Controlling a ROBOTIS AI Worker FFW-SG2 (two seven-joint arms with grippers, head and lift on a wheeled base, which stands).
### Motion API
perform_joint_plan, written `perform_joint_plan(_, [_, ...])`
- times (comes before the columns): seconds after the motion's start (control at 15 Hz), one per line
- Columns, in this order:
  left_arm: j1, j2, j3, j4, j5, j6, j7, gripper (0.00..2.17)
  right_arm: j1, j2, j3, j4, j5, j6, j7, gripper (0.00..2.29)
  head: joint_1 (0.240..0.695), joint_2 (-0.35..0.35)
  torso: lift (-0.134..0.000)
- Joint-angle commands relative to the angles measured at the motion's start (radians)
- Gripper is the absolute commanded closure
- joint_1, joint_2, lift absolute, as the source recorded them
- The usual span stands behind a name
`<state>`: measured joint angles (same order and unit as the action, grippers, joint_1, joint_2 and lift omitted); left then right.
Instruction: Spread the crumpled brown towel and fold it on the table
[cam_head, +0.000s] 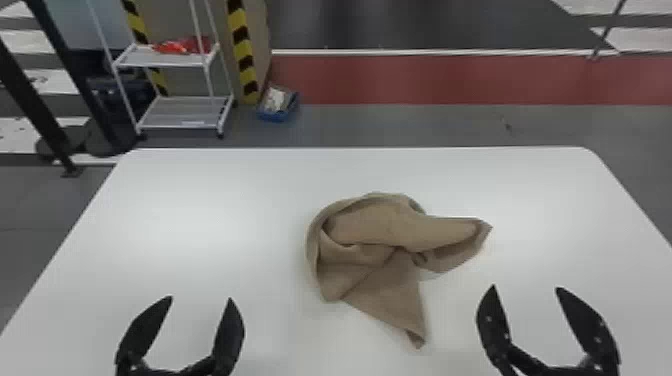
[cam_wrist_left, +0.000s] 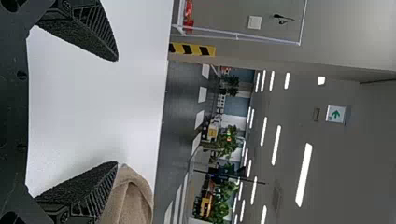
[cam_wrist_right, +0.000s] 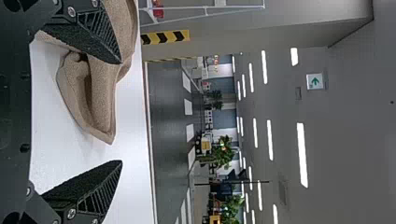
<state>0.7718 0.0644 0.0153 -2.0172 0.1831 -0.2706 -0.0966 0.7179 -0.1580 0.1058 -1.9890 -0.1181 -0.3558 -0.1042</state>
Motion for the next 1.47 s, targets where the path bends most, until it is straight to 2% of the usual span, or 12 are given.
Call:
perform_joint_plan(0.0, [0.000,0.000,0.000,-0.001,-0.001,0.000,0.000,0.09,0.000,0.000,-0.002,0.001,0.000,-0.001,0.000,0.13,0.695,0.030,-0.124])
perform_joint_plan(0.8, [-0.003,-0.002,-0.005,0.005,-0.001,0.000,0.000,0.09,-0.002,0.002,-0.005,0.010,0.000,-0.007,0.000,0.13,0.695,0.026,-0.124])
perform_joint_plan(0.93, [-0.014,0.000,-0.021,0.015,-0.008,0.003,0.000,0.11,-0.003,0.002,-0.023,0.019,-0.026,-0.007,0.000,0.13,0.695,0.025,-0.124])
perform_joint_plan(1.13, [-0.071,0.000,-0.071,0.052,-0.030,0.086,0.006,0.14,0.002,0.006,-0.048,0.021,-0.037,-0.010,0.000,0.13,0.695,-0.017,-0.124])
perform_joint_plan(1.4, [-0.172,0.000,-0.175,0.127,-0.105,0.190,0.048,0.14,0.002,0.008,-0.048,0.022,-0.035,-0.010,0.000,0.13,0.695,-0.111,-0.124])
